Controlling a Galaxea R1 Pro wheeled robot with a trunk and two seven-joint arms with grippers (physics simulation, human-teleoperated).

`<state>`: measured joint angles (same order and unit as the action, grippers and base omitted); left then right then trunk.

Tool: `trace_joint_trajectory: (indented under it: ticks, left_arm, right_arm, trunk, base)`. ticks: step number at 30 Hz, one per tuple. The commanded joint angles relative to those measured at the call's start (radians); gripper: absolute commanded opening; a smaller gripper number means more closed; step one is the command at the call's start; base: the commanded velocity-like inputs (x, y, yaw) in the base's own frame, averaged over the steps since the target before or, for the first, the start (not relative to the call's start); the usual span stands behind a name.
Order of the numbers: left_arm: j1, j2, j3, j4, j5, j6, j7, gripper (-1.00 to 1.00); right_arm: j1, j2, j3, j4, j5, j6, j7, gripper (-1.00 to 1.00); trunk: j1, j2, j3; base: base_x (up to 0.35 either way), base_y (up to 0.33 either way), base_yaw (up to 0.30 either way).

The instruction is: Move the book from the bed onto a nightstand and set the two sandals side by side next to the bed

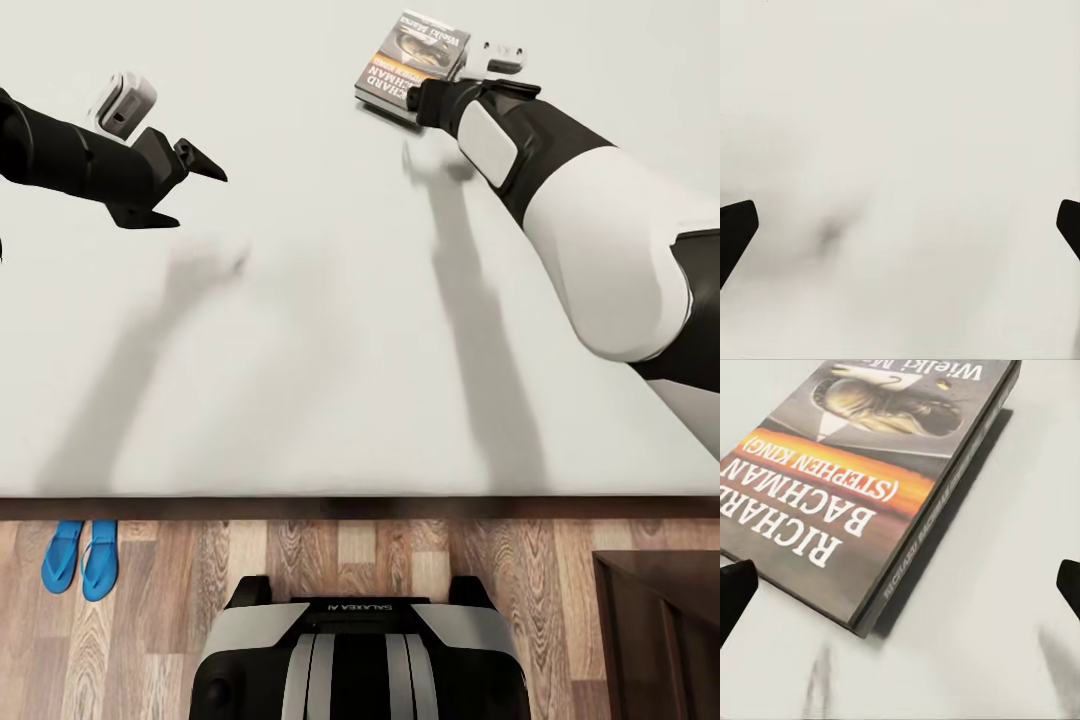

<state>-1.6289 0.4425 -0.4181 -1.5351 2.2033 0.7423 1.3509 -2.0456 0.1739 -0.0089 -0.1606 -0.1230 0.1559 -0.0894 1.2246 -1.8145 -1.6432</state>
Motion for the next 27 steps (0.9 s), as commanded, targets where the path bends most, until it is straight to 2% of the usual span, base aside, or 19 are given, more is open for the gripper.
trace_joint_trajectory:
  ticks: [1,16,27]
  left_arm:
    - [-0.001,0.001,-0.001,0.0,0.004,0.009,0.007,1.0]
    - [0.0,0.001,0.0,0.0,0.003,0.009,0.008,1.0]
    - [0.0,0.001,-0.005,0.0,0.004,0.009,0.007,1.0]
  right_arm:
    - [-0.001,0.001,0.0,-0.002,-0.009,0.005,-0.004,1.0]
    - [0.008,0.001,-0.002,-0.001,-0.011,-0.009,-0.004,1.0]
    - [0.016,0.001,-0.001,-0.001,-0.01,-0.018,-0.004,1.0]
  trunk:
    - [0.0,0.0,0.0]
    - [0.0,0.0,0.0]
    - [0.0,0.0,0.0]
  base:
    - [0.115,0.123,0.0]
    - [0.177,0.193,0.0]
    - [0.056,0.048,0.0]
